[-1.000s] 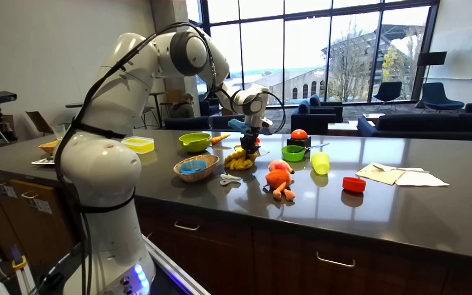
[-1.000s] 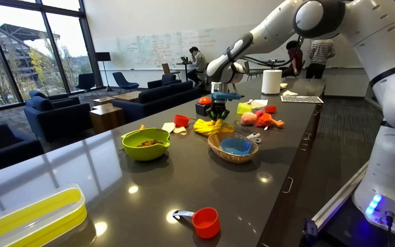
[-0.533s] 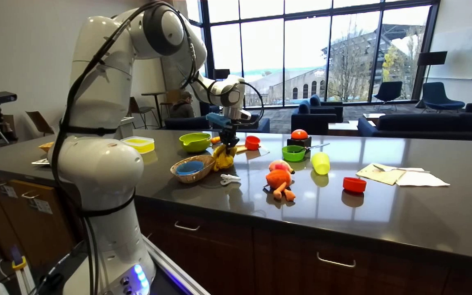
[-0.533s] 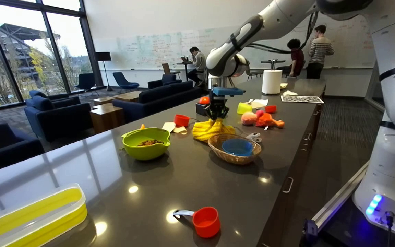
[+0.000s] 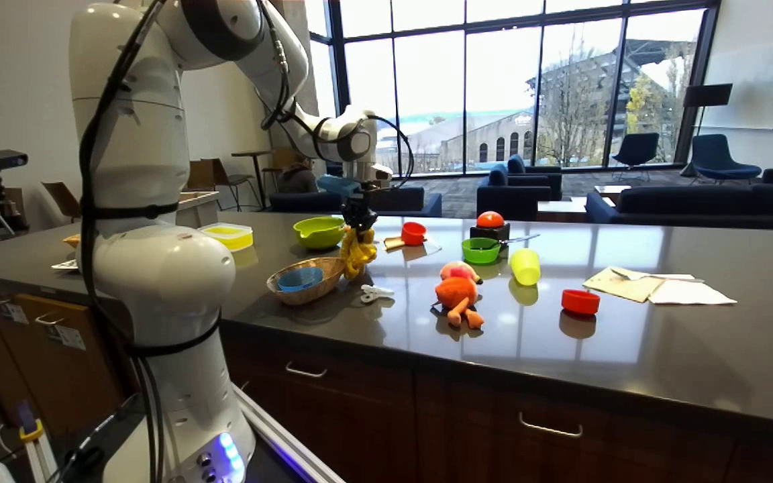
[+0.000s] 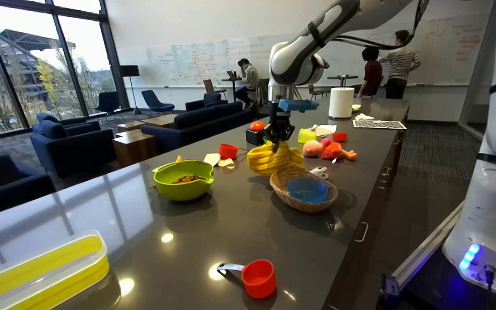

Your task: Move the towel to the right, use it to wipe the kitchen countertop and then move it back to the left

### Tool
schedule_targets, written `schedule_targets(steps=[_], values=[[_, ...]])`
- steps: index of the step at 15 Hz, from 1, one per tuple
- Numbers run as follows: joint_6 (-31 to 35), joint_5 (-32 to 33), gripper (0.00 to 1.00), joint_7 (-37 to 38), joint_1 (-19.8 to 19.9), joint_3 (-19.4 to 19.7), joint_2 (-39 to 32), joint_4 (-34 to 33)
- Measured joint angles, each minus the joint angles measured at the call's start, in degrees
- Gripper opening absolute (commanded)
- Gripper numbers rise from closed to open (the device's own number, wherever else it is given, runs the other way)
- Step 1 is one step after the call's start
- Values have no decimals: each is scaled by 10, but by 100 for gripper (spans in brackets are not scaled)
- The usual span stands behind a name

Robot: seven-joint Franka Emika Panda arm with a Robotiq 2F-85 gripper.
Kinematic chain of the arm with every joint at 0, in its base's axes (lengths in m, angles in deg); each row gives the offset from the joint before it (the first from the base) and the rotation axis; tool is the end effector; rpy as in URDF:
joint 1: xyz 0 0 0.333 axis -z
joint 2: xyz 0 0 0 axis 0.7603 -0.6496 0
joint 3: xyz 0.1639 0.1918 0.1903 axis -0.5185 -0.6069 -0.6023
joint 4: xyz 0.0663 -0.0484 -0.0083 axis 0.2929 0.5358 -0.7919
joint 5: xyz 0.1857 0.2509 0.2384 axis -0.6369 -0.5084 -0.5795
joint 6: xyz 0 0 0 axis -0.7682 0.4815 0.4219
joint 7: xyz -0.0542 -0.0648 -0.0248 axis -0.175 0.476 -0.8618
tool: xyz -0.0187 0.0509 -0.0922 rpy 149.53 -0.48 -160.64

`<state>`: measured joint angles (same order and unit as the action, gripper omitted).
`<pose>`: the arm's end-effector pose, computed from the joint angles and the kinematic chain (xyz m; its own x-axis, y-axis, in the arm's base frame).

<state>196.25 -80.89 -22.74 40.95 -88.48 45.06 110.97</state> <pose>0.5493 0.1430 0.3584 0.9983 -0.0489 -0.0308 -0.0524 -0.9907 -0.1256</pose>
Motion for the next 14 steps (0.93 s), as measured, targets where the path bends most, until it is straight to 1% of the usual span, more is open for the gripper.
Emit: schedule_targets(steps=[4, 8, 11, 14], values=[[33, 2, 3, -2, 2, -1, 29, 26], [60, -1, 3, -3, 14, 2, 60, 34], [56, -7, 3, -15, 18, 2, 77, 39], [12, -31, 3, -60, 9, -12, 76, 50]])
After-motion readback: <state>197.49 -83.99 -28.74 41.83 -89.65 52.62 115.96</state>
